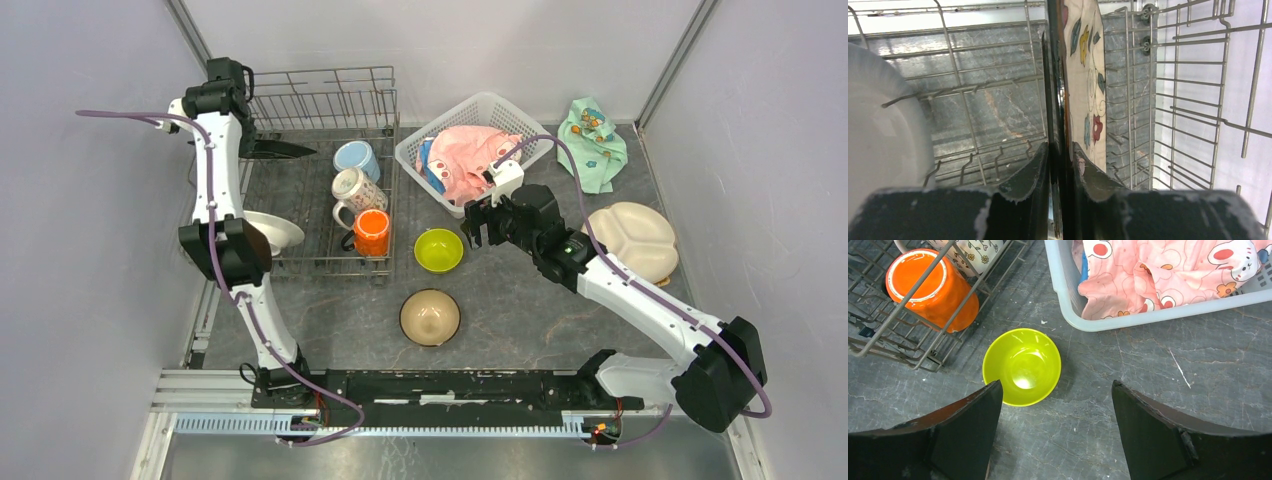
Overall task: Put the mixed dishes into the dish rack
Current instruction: Insert the plate into the dish rack.
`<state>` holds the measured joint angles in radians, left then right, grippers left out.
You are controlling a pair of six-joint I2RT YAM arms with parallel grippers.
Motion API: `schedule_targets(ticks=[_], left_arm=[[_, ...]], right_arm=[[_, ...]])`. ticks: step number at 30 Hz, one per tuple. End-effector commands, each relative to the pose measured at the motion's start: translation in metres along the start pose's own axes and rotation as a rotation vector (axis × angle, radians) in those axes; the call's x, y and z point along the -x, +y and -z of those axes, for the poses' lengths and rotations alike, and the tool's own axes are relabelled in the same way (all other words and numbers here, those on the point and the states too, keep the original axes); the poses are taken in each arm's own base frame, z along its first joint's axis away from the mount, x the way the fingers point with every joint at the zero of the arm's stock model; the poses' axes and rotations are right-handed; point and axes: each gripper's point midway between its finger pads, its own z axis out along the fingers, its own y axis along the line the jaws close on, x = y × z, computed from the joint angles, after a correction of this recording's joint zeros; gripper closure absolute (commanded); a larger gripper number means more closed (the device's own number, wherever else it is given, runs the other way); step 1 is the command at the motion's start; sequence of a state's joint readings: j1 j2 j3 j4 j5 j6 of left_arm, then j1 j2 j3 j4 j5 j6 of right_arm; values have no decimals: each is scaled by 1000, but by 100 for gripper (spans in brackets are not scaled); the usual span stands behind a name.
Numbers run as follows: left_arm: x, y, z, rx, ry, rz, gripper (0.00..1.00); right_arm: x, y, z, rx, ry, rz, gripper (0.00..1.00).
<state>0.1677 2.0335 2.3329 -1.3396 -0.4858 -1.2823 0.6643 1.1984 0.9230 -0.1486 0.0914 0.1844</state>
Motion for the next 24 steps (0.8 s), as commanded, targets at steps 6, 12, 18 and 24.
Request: schedule_targets(ticks=[6, 12, 18, 24], left_arm=[[36, -54, 15, -211, -99, 70, 98], [25, -67, 5, -241, -63, 55, 85], [23, -80, 2, -288, -62, 35, 57], [20, -92, 2, -341, -45, 32, 48]], right_arm=[[23, -5, 4, -25, -65, 5, 14], [23, -4, 2, -21, -63, 0, 13], [22, -6, 2, -32, -60, 2, 13], [22, -6, 0, -34, -58, 4, 13]])
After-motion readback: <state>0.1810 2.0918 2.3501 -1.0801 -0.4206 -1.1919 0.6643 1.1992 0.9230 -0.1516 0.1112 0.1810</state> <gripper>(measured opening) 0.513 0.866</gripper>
